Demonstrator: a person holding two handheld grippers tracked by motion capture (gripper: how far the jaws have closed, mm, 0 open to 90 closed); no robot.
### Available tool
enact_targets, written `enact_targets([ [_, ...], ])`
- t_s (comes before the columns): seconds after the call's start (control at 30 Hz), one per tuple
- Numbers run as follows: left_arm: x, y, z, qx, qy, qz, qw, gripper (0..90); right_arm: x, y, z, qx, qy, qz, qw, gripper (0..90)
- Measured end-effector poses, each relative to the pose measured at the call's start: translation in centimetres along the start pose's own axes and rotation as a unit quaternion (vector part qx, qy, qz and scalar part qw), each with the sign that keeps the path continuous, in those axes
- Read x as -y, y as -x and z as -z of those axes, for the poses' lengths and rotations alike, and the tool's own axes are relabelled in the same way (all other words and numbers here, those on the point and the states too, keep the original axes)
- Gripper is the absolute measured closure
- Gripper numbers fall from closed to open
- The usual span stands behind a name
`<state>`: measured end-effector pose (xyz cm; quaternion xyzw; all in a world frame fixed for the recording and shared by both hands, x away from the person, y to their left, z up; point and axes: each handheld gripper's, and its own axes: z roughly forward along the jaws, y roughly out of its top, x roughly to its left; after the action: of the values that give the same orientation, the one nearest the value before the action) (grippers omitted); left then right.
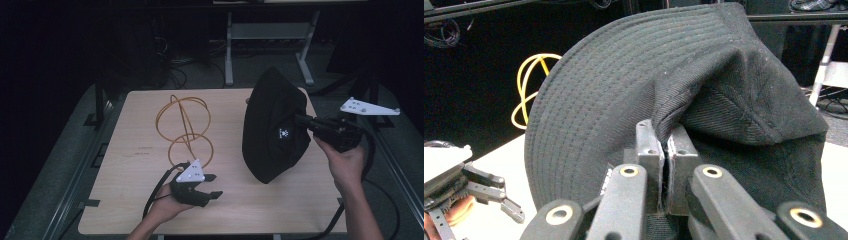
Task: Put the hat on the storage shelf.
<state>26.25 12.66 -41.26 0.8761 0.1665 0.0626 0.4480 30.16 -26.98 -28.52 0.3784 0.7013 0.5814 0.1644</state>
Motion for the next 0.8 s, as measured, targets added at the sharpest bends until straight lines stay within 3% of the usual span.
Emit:
enact_targets([
  [0.33, 1.3, 0.0, 0.4, -0.008, -0.004, 0.005, 0.9999, 32.7, -1.3, -0.5, -1.2, -0.013, -0.005, 0.012, 0.9998, 87.2],
  [0.8, 1.7, -0.2, 0.5, -0.012, -0.003, 0.006, 0.9999, 26.9, -3.3, -1.5, -3.0, -0.032, -0.013, 0.029, 0.9990, 87.2],
])
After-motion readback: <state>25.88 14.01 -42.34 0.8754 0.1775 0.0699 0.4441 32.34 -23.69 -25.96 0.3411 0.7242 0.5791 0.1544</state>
